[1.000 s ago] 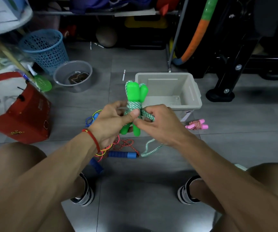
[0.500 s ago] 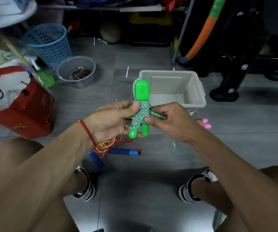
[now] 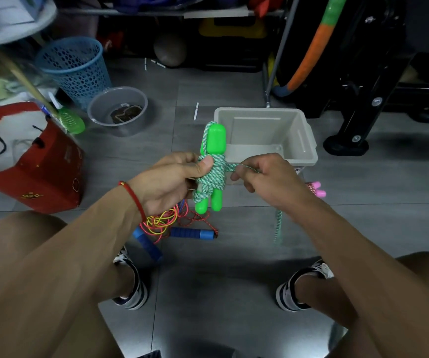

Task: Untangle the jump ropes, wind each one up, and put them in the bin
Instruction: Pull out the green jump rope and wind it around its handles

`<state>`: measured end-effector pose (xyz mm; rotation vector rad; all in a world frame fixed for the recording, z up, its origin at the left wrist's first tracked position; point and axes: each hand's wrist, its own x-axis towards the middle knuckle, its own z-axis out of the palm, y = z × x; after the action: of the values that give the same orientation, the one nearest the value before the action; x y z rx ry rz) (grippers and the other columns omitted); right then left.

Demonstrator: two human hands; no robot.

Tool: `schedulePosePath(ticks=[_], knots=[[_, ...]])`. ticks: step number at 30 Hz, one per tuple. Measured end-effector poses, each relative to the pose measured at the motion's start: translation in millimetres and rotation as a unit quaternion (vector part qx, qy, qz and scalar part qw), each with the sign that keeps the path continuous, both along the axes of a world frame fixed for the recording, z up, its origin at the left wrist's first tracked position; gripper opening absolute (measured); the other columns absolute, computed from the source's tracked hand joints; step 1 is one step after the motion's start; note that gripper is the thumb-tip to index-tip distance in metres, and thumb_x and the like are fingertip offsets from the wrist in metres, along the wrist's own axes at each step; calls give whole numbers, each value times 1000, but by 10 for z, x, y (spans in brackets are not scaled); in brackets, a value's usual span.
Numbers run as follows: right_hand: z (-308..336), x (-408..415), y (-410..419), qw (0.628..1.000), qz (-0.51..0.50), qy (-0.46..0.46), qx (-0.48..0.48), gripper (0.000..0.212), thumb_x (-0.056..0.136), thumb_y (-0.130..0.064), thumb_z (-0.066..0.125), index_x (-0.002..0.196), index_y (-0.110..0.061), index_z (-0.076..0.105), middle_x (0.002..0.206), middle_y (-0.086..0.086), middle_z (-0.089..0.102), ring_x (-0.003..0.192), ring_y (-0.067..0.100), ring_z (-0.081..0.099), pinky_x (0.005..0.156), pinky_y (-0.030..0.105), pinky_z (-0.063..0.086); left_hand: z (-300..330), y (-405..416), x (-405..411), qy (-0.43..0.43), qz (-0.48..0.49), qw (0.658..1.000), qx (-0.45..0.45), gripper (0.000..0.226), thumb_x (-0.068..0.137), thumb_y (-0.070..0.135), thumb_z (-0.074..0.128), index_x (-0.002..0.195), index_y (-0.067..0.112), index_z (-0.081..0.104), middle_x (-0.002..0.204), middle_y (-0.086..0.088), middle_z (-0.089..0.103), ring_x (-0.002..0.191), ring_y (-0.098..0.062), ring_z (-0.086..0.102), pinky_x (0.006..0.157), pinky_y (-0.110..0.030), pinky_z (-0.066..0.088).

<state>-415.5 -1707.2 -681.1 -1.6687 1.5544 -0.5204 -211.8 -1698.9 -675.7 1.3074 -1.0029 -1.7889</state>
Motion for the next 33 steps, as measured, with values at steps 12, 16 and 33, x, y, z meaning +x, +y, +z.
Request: schedulePosePath(ticks=[12,16,33], knots=[[-84,160,163,997,-1,20,-81,42,93,-39,66,64,-8,64,55,9,55,60,17,45,56,27,33,-202,7,-244,-90,84,990,-74,14,95,16,67,102,10,57,72,5,69,59,-1,64,50,-16,46],[-85,126,141,995,-9,-13,-97,38,81,-52,77,70,-16,75,51,10,54,45,8,37,50,26,31,-190,55,-243,-21,94,994,-47,25,89,14,73,98,11,50,68,2,70,58,-9,65,52,-22,48],[2,-131,41,972,81,-221,-18,18,89,-22,72,86,-7,80,55,-1,60,58,4,52,63,13,43,-170,45,23,217,-131,966,55,75,86,41,71,146,6,46,139,-20,52,122,-29,56,90,-44,53]])
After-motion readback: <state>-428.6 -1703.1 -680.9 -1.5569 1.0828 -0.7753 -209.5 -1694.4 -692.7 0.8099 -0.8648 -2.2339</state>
